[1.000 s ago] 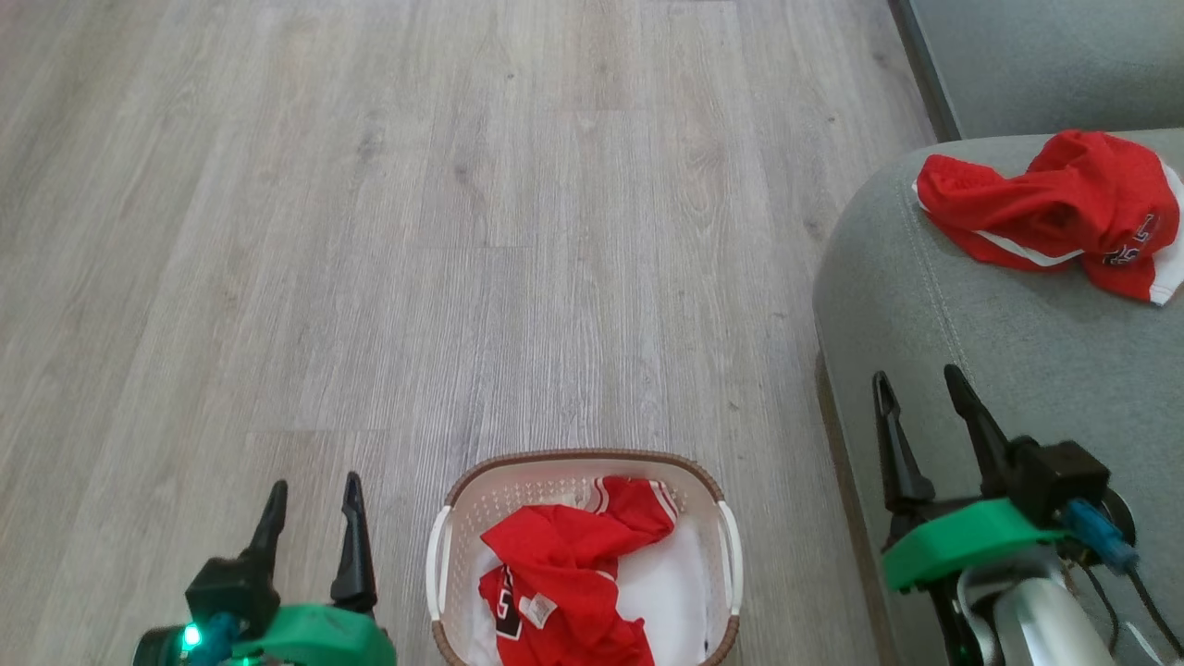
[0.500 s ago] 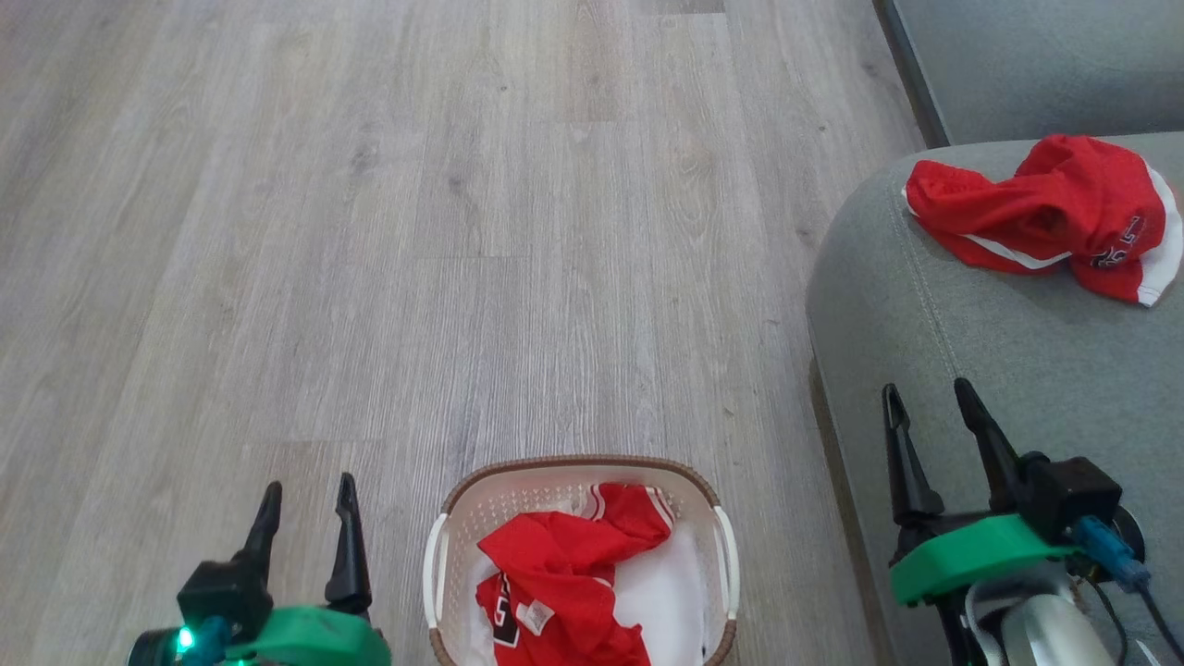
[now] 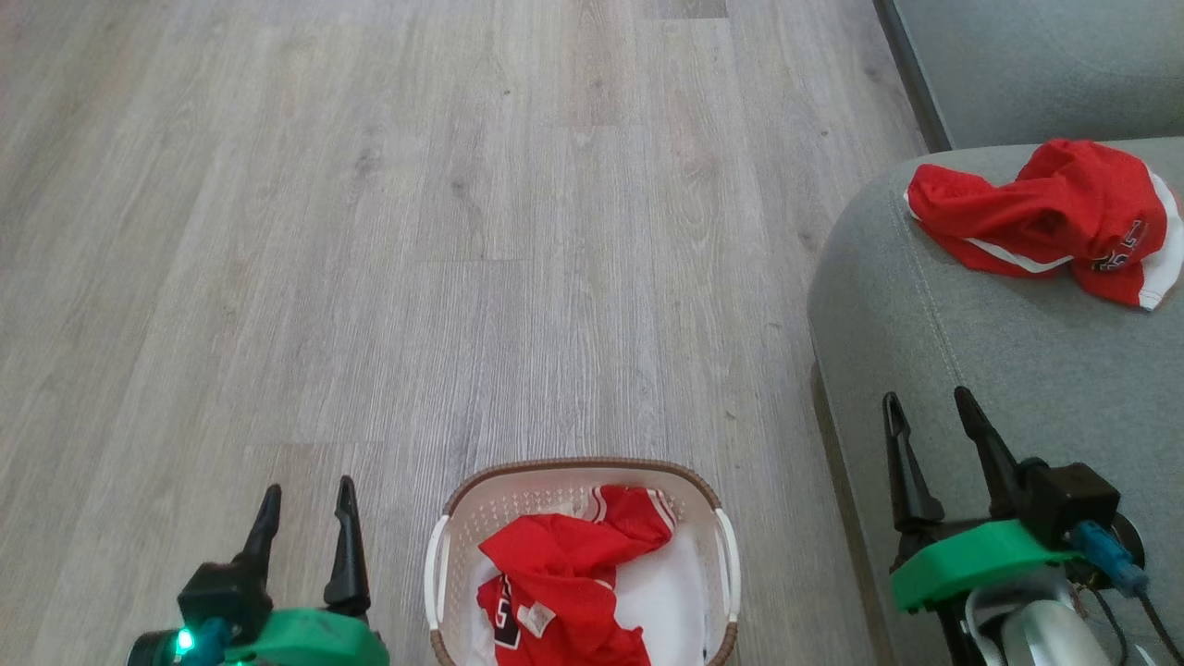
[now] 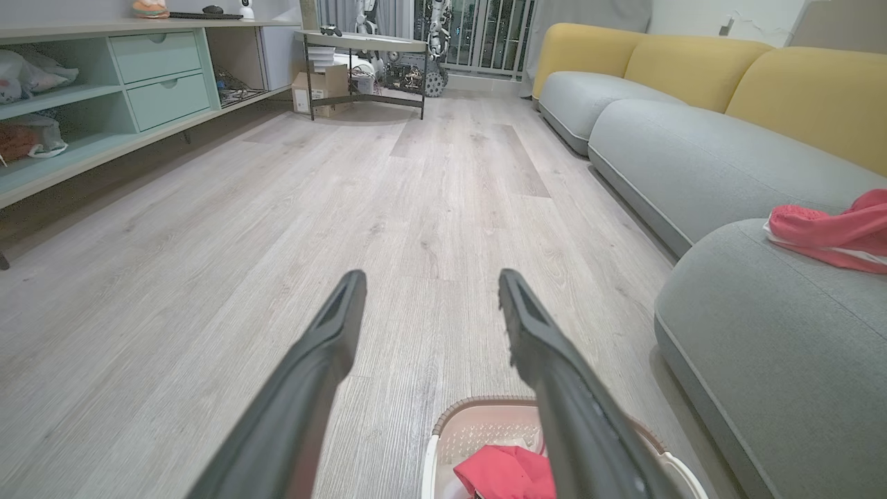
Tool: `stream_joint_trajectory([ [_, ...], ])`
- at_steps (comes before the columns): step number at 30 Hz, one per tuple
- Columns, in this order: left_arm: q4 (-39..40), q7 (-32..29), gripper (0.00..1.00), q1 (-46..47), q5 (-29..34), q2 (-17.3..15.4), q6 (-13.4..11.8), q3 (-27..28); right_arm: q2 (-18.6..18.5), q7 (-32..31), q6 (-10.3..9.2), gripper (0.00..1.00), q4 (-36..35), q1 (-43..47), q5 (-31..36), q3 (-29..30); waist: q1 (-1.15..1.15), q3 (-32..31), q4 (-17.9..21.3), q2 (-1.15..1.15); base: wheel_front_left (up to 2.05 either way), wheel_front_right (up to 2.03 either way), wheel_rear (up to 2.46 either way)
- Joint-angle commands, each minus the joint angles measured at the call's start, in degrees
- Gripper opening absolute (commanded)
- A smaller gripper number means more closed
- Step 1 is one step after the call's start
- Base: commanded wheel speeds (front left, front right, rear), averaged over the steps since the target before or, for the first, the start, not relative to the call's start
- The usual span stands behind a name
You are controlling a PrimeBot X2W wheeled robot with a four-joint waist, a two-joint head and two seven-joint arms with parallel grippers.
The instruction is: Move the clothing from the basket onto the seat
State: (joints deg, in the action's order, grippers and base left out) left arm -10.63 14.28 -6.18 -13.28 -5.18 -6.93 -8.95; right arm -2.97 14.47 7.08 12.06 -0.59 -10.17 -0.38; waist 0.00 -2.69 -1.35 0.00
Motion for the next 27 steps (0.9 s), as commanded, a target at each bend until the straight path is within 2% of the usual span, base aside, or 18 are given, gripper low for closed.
stream_joint_trajectory([
  [1, 1.6, 0.7, 1.00, 1.6, 0.5, 0.2, 0.5, 2.1, 0.1, 0.5, 0.41, 1.00, -1.7, -1.4, -0.2, -1.3, 0.00, 0.0, 0.0, 0.00, 0.00, 0.00, 0.00],
  [7, 0.8, 0.7, 1.00, 2.4, 1.2, 0.6, 1.3, 2.1, 0.1, 0.5, 0.41, 1.00, -2.1, -1.6, -0.1, -0.6, 0.00, 0.9, 0.0, 0.00, 0.00, 0.00, 0.00],
  [12, -3.1, 0.7, 1.00, 5.2, 2.3, 0.8, 2.6, 0.1, 0.1, 0.5, 0.41, 1.00, -2.9, -2.2, 0.2, 0.6, 0.00, 3.0, 0.0, 0.00, 0.00, 0.00, 0.00],
  [20, -10.6, 0.7, 1.00, 13.1, 4.6, 1.2, 4.5, -4.1, 0.1, 0.5, 0.41, 1.00, -6.2, -6.4, 1.4, 2.1, 0.00, 12.3, 1.5, 0.00, 0.00, 0.00, 0.00],
  [27, -24.6, 0.4, 1.00, 24.4, 7.5, 1.8, 6.6, -9.5, 0.1, 0.5, 0.41, 1.00, -9.0, -12.1, 2.1, 2.3, 0.00, 23.8, 3.9, 0.00, 0.00, 0.00, 0.00],
])
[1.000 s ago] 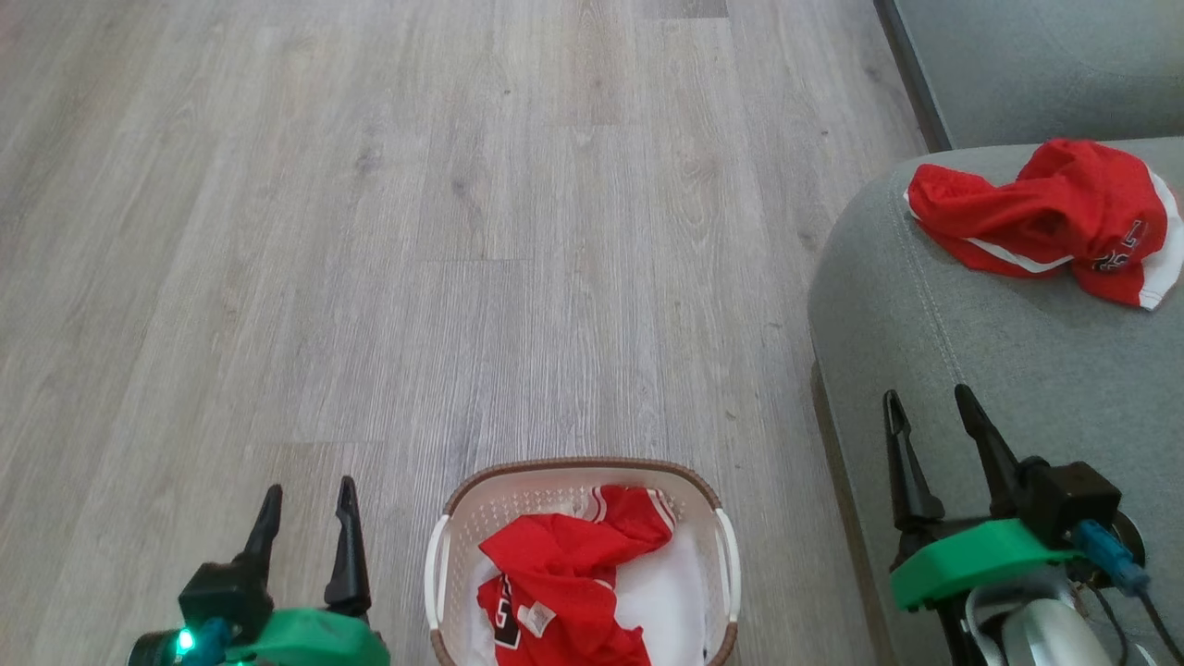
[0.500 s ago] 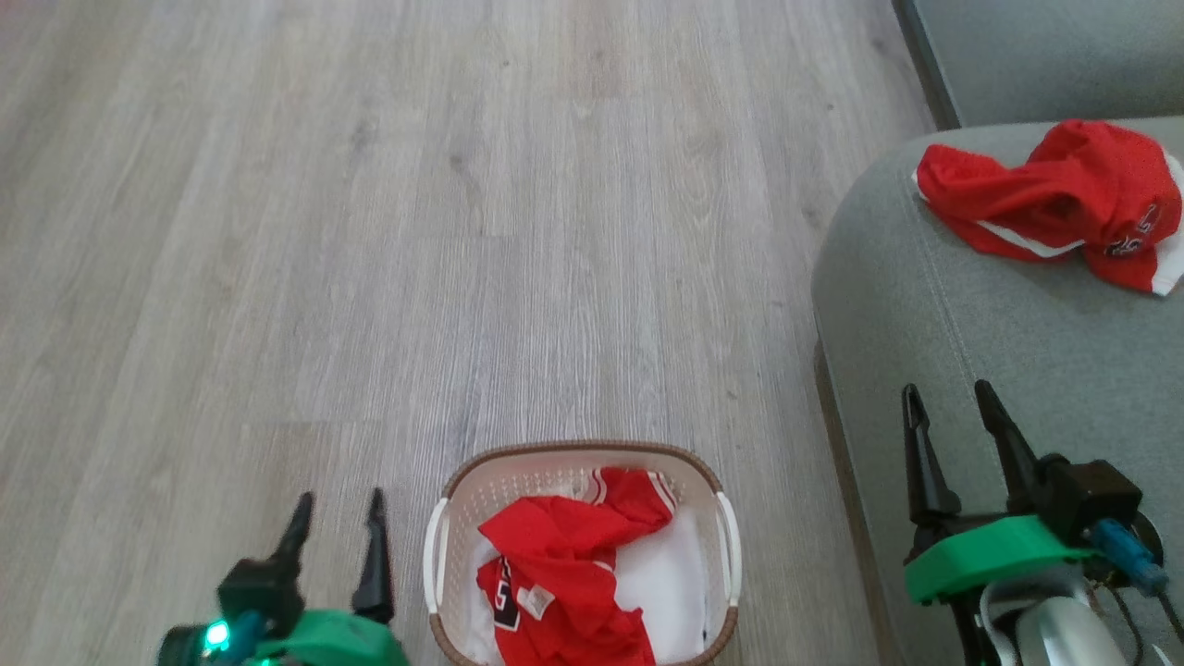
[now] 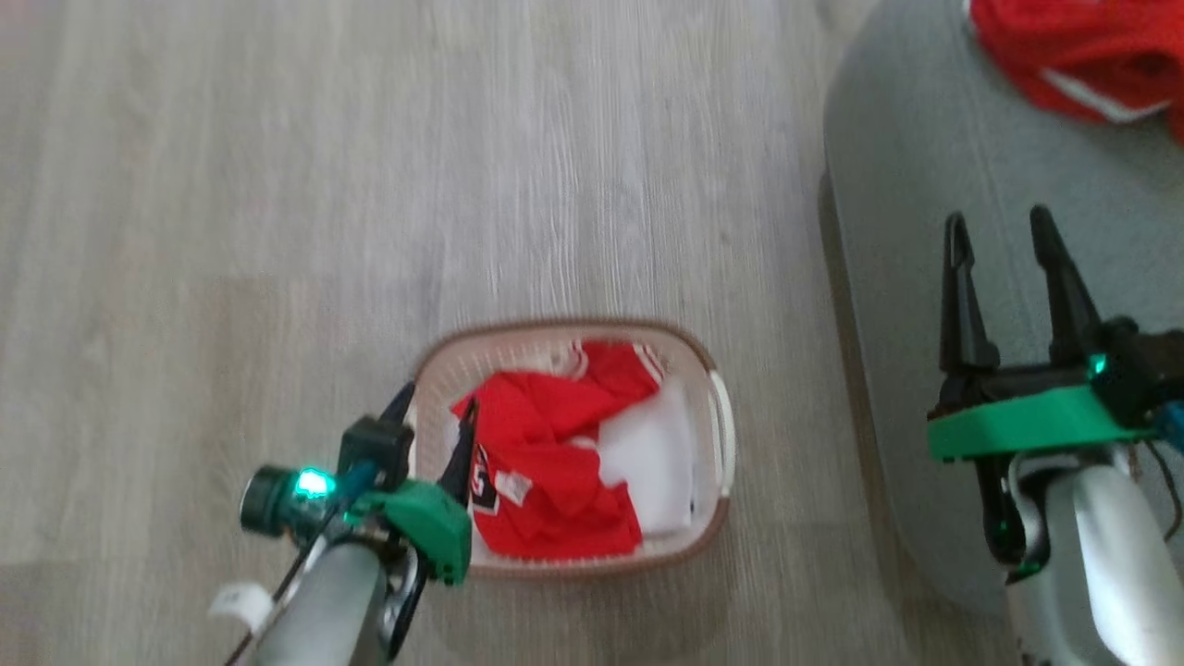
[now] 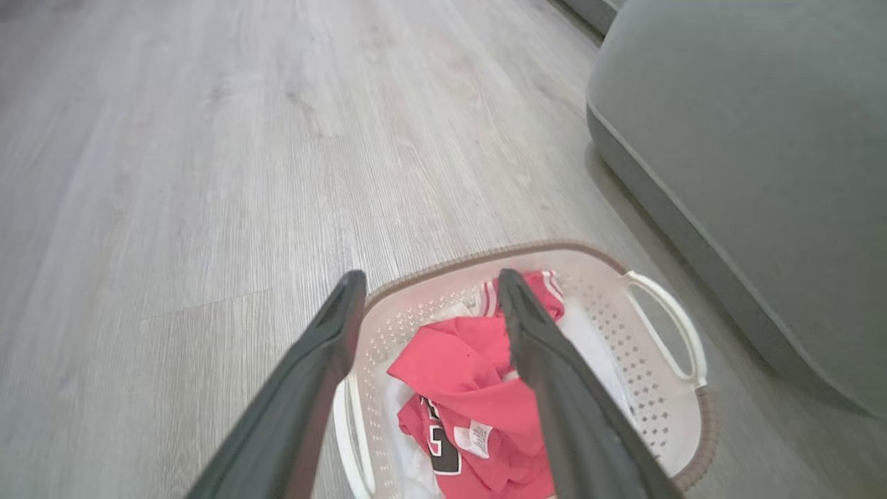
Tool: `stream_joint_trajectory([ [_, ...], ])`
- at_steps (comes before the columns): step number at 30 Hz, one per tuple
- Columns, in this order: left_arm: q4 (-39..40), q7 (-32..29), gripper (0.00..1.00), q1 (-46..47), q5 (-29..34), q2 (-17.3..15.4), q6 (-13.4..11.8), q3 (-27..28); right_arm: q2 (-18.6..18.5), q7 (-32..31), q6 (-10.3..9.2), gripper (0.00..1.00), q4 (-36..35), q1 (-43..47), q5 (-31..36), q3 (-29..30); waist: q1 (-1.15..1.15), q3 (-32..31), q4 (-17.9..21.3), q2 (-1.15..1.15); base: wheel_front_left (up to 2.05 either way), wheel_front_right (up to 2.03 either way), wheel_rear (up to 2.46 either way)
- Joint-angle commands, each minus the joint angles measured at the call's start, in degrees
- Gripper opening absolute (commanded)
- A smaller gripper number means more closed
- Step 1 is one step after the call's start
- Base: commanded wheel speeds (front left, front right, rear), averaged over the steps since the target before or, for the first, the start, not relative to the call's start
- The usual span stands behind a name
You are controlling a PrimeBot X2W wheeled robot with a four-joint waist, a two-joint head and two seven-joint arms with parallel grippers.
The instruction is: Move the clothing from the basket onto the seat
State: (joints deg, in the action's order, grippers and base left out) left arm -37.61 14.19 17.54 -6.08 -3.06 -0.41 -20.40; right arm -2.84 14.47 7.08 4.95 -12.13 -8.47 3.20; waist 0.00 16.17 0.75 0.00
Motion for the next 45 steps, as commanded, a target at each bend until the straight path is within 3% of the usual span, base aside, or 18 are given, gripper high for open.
stream_joint_trajectory([
  [1, 0.5, 0.4, 1.00, 2.3, 0.6, -0.3, 0.3, 1.2, 0.0, 0.5, 0.41, 1.00, -2.2, -1.3, 0.4, -1.4, 0.00, 6.4, 2.2, 0.00, 0.00, 0.00, 0.00],
  [11, -17.1, 0.1, 1.00, 15.1, 5.1, 0.1, 1.0, -5.9, 0.0, 0.5, 0.41, 1.00, -5.5, -8.5, -1.4, -3.4, 0.00, 20.0, 6.9, 0.00, 0.00, 0.00, 0.00],
  [20, -28.0, -2.1, 1.00, 22.6, 7.1, 0.1, 0.6, -8.8, 0.0, 0.5, 0.41, 1.00, -6.8, -11.7, -3.3, -5.1, 0.00, 27.0, 8.8, 0.00, 0.00, 0.00, 0.00],
  [40, -35.3, -7.0, 1.00, 28.8, 8.8, -2.1, -2.9, -12.2, 0.0, 0.5, 0.41, 1.00, -8.6, -15.6, -4.6, -8.7, 0.00, 32.5, 11.9, 0.00, 0.00, 0.00, 0.00],
  [41, -35.4, -7.2, 0.85, 28.8, 8.8, -2.2, -3.0, -12.3, 0.0, 0.5, 0.41, 1.00, -8.6, -15.6, -4.7, -8.7, 0.00, 32.6, 12.0, 0.00, 0.00, 0.00, 0.00],
  [42, -35.5, -7.4, 0.49, 28.8, 8.7, -2.3, -3.1, -12.3, 0.0, 0.5, 0.41, 1.00, -8.5, -15.7, -4.7, -8.8, 0.00, 32.7, 12.1, 0.00, 0.00, 0.00, 0.00],
  [43, -35.5, -7.6, 0.37, 28.9, 8.7, -2.3, -3.2, -12.4, 0.0, 0.5, 0.41, 1.00, -8.5, -15.7, -4.8, -8.9, 0.00, 32.7, 12.2, 0.00, 0.00, 0.00, 0.00],
  [45, -35.7, -7.8, 0.03, 28.9, 8.7, -2.4, -3.5, -12.7, 0.0, 0.5, 0.41, 1.00, -8.5, -15.8, -5.0, -8.9, 0.00, 32.7, 12.4, 0.00, 0.00, 0.00, 0.00],
])
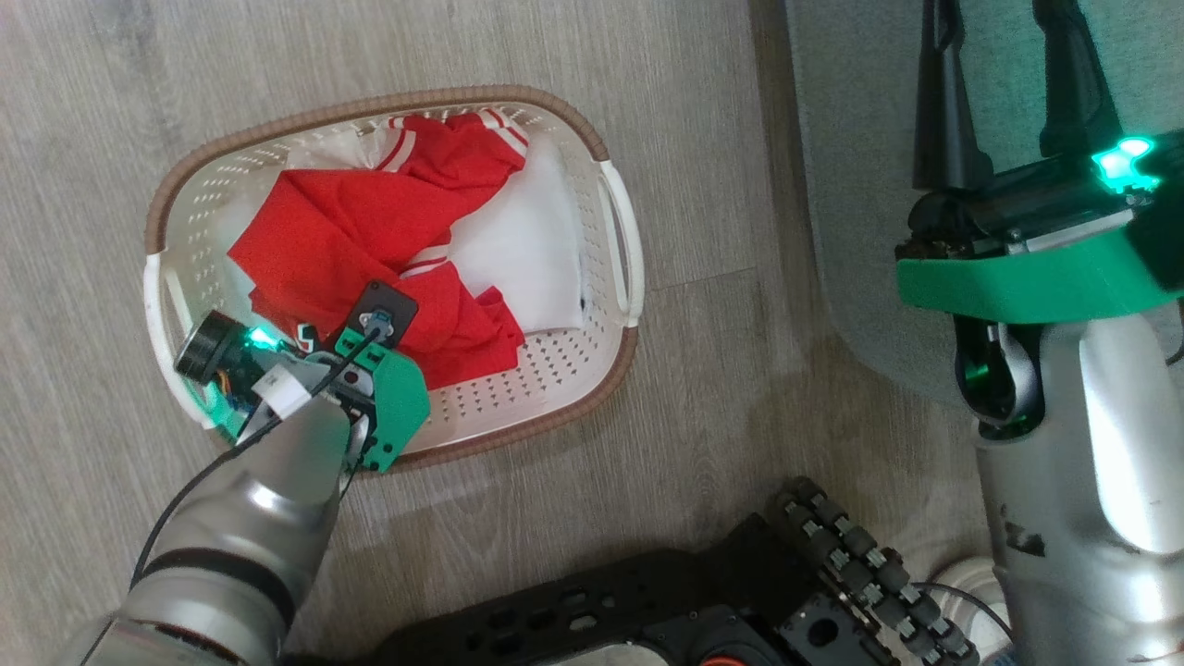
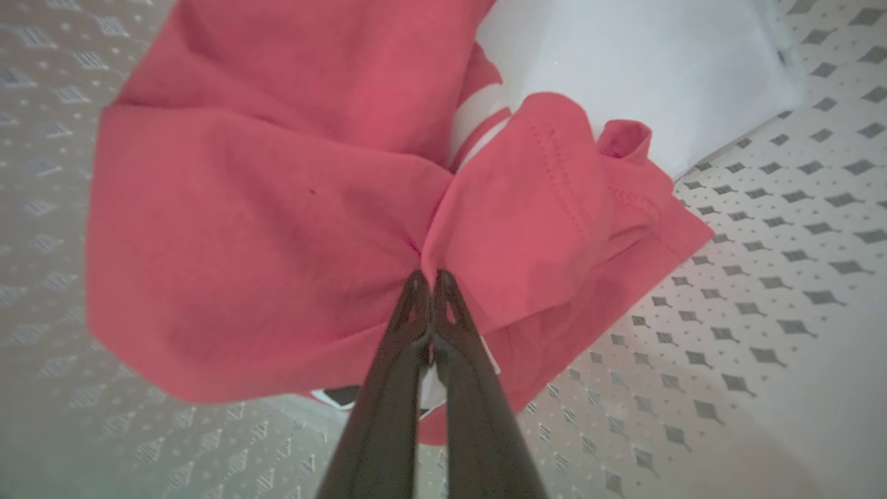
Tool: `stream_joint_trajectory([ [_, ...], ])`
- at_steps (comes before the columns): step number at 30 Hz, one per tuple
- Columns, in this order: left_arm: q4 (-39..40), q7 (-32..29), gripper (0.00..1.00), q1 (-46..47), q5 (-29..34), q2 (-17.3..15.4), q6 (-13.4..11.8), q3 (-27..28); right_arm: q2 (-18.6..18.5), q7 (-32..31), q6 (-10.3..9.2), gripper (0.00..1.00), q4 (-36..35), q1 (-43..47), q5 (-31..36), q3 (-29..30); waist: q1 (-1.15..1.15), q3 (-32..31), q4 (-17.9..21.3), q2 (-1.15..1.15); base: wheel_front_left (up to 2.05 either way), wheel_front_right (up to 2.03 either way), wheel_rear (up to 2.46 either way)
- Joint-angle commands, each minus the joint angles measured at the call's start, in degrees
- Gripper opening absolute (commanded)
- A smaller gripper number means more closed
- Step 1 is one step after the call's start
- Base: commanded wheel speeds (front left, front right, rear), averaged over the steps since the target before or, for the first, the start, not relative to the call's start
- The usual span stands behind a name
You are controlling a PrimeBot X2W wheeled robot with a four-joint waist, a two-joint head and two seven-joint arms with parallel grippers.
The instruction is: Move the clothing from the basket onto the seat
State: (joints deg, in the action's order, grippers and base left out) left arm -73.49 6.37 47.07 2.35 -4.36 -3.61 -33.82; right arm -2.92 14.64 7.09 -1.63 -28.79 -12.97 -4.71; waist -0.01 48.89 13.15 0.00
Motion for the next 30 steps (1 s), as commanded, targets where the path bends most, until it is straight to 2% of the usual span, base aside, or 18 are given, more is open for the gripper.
stream_joint_trajectory([
  [1, 0.2, 0.0, 0.00, -0.6, 0.2, -1.1, -0.4, 0.6, 0.0, 0.4, 0.40, 1.00, -1.9, 0.8, -0.6, -1.0, 0.01, 0.0, 0.1, 0.00, 0.00, 0.00, 0.00],
  [10, 0.0, 2.7, 0.00, -1.3, -1.4, -0.9, -0.3, 0.6, 0.0, 0.4, 0.40, 1.00, -1.1, 1.0, -0.4, -0.3, 0.01, -2.0, -0.1, 0.00, 0.00, 0.00, 0.00],
  [18, 3.4, 7.9, 0.00, -3.1, -5.1, 0.5, 1.7, 1.9, 0.0, 0.4, 0.40, 1.00, 1.0, 2.7, 1.1, 0.4, 0.01, -9.4, -2.7, 0.00, 0.00, 0.00, 0.00],
  [22, 7.4, 8.5, 0.00, -5.3, -7.7, 1.0, 2.8, 3.1, 0.0, 0.4, 0.40, 1.00, 2.7, 4.3, 2.1, 0.7, 0.01, -14.8, -4.3, 0.00, 0.00, 0.00, 0.00],
  [30, 23.1, 8.6, 0.00, -13.0, -13.0, 1.3, 4.1, 5.8, 0.0, 0.4, 0.40, 1.00, 7.8, 10.4, 4.1, 1.7, 0.01, -29.0, -7.7, 0.00, 0.00, 0.00, 0.00],
])
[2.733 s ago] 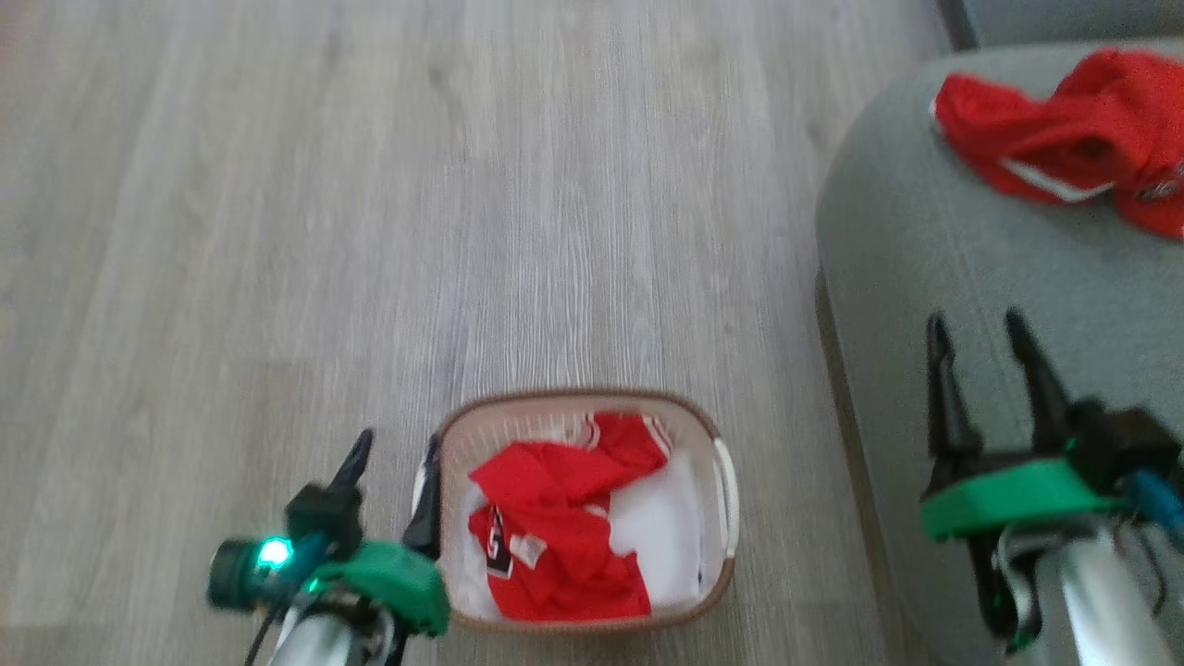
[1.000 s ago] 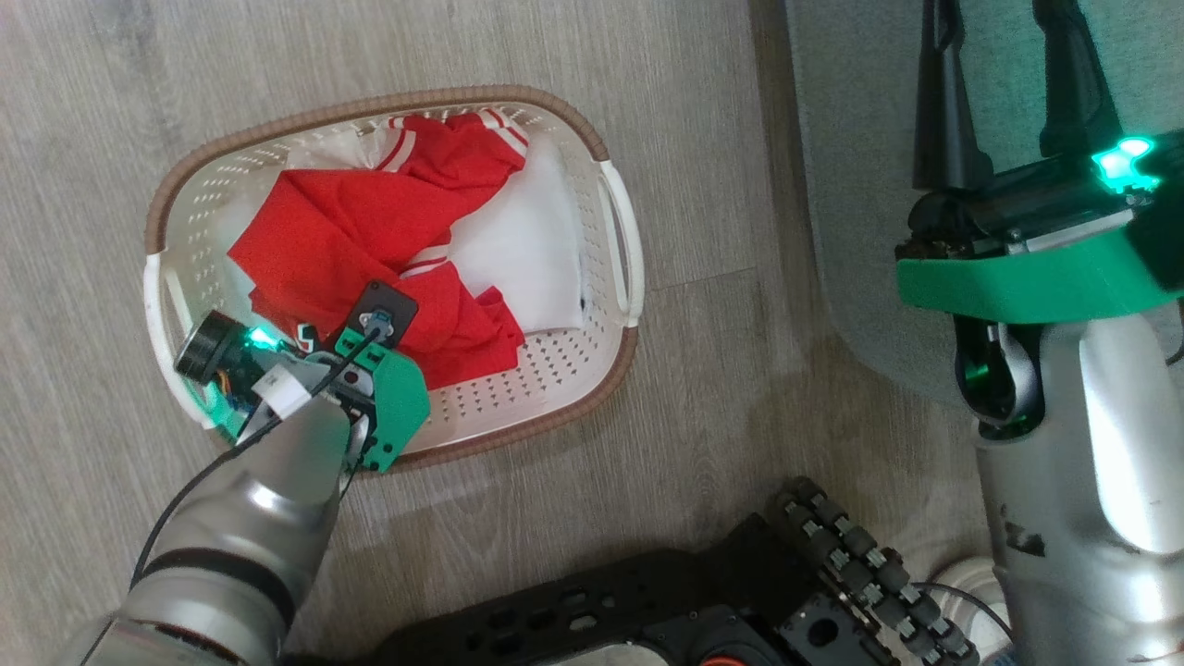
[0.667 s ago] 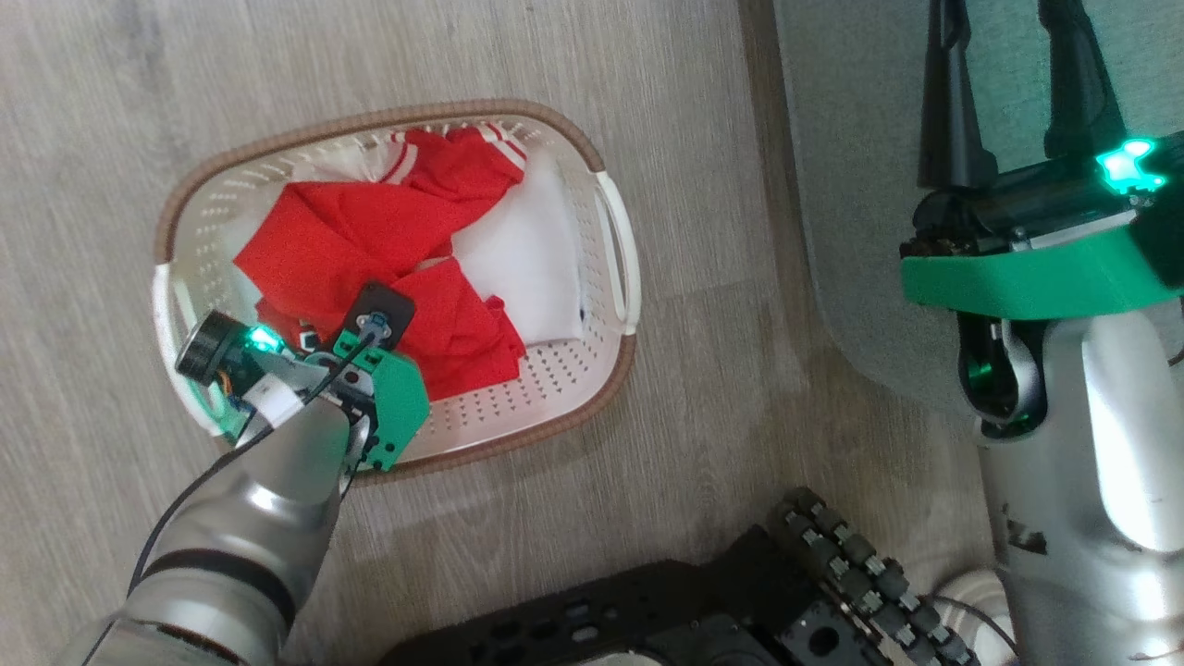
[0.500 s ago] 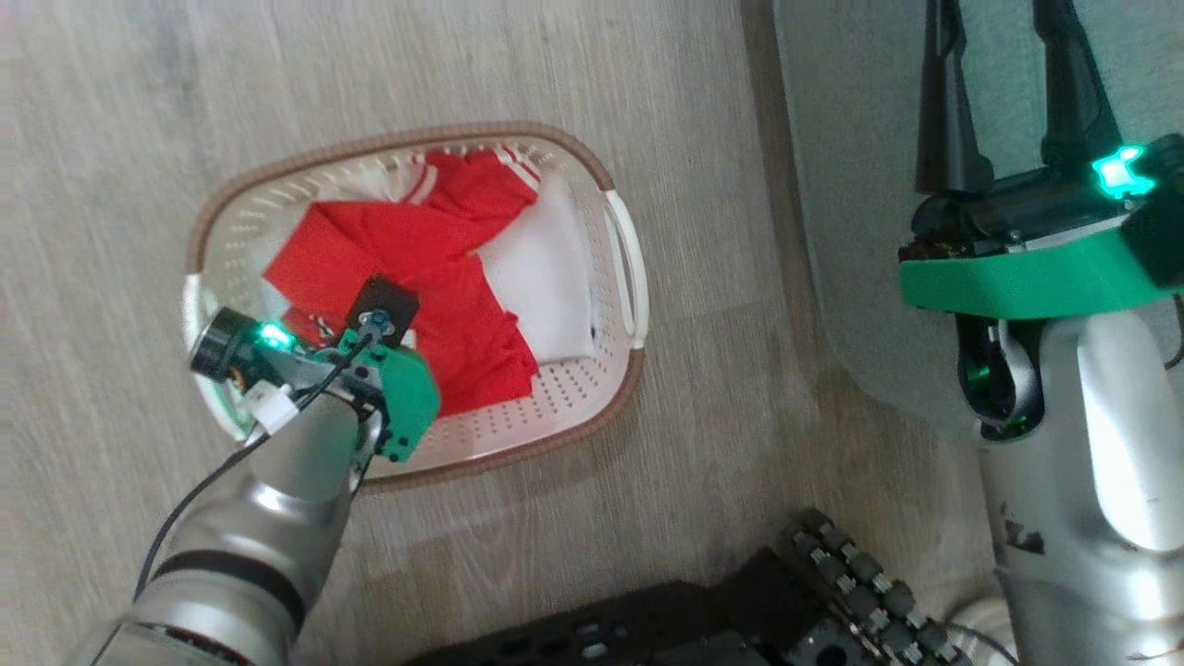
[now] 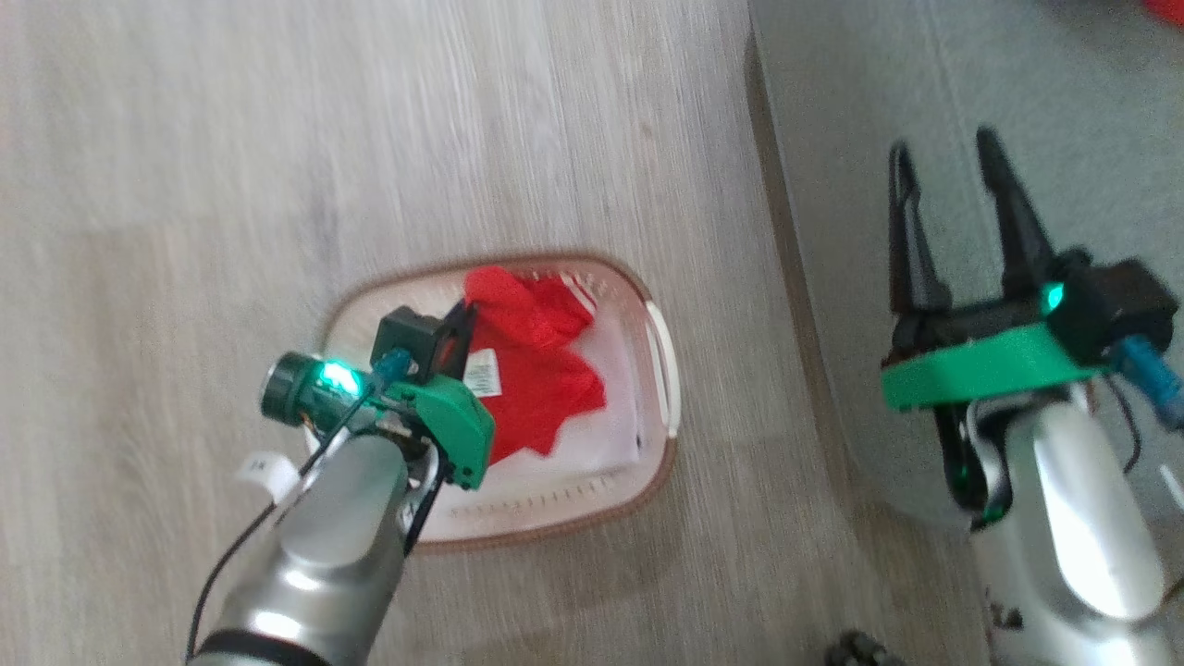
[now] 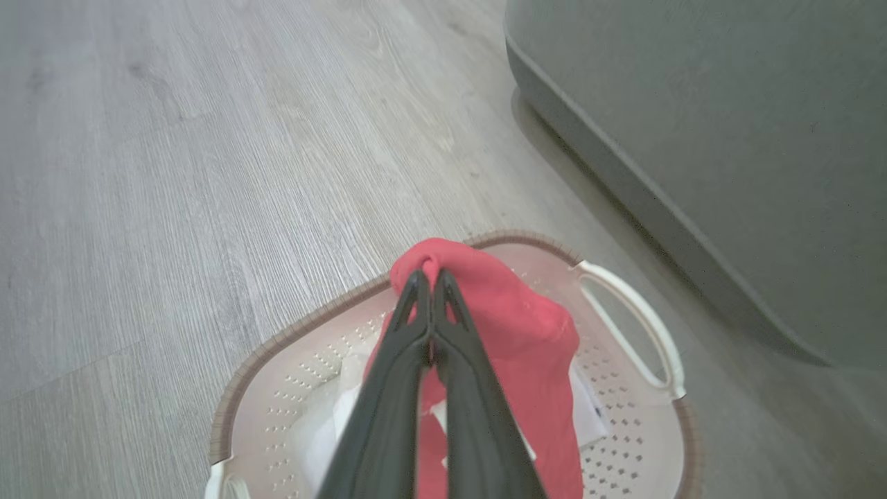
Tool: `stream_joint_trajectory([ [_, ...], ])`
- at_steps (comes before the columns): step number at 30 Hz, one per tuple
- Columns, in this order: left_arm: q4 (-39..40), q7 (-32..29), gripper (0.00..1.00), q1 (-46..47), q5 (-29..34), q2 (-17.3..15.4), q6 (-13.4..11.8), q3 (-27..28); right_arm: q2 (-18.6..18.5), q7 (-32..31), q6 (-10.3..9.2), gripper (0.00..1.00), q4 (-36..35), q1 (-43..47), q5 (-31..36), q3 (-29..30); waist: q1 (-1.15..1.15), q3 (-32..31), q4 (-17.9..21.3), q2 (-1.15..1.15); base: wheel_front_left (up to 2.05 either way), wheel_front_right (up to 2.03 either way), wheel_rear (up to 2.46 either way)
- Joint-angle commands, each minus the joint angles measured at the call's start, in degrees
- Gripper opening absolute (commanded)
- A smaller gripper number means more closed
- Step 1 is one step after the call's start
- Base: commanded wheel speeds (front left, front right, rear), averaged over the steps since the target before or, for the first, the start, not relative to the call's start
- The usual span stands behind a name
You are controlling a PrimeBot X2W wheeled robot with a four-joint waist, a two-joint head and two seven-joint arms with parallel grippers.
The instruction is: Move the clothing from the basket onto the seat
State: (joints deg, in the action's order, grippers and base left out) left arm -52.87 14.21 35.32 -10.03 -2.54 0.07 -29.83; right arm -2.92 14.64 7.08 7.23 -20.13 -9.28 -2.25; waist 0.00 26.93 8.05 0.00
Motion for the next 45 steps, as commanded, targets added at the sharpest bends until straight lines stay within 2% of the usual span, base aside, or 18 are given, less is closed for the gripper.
stream_joint_trajectory([
  [1, 4.1, 0.8, 0.00, -2.1, -1.1, -0.5, 0.7, 2.0, 0.0, 0.4, 0.41, 1.00, -0.4, 2.6, 0.6, -0.6, 0.00, -8.7, -2.9, 0.00, 0.00, 0.00, 0.00],
  [11, 13.6, 0.3, 0.00, -6.3, -4.2, -0.4, 2.4, 2.1, 0.0, 0.4, 0.41, 1.00, 4.9, 11.1, 2.0, 0.4, 0.00, -22.6, -5.2, 0.00, 0.00, 0.00, 0.00],
  [17, 20.2, -3.8, 0.00, -5.8, -6.0, -1.0, 3.1, 2.5, 0.0, 0.4, 0.41, 1.00, 6.6, 14.3, 2.1, 0.2, 0.00, -28.5, -5.8, 0.00, 0.00, 0.00, 0.00],
  [25, 28.4, -9.0, 0.00, -1.4, -6.5, -2.3, 2.8, 3.1, 0.0, 0.4, 0.41, 1.00, 7.2, 15.3, 2.3, -1.2, 0.00, -31.6, -6.5, 0.00, 0.00, 0.00, 0.00],
  [32, 30.8, -11.1, 0.00, 3.7, -7.0, -2.0, 1.5, 3.9, 0.0, 0.4, 0.41, 1.00, 7.8, 14.5, 2.5, -3.9, 0.00, -32.8, -7.0, 0.00, 0.00, 0.00, 0.00],
  [37, 29.6, -11.9, 0.00, 7.5, -6.8, -1.5, 0.5, 3.5, 0.0, 0.4, 0.41, 1.00, 8.3, 12.7, 1.3, -8.5, 0.00, -33.2, -7.1, 0.00, 0.00, 0.00, 0.00],
  [45, 27.2, -12.3, 0.00, 12.4, -7.4, -0.8, 0.1, 2.2, 0.0, 0.4, 0.41, 1.00, 9.9, 6.9, -0.7, -18.2, 0.00, -33.2, -7.2, 0.00, 0.00, 0.00, 0.00],
])
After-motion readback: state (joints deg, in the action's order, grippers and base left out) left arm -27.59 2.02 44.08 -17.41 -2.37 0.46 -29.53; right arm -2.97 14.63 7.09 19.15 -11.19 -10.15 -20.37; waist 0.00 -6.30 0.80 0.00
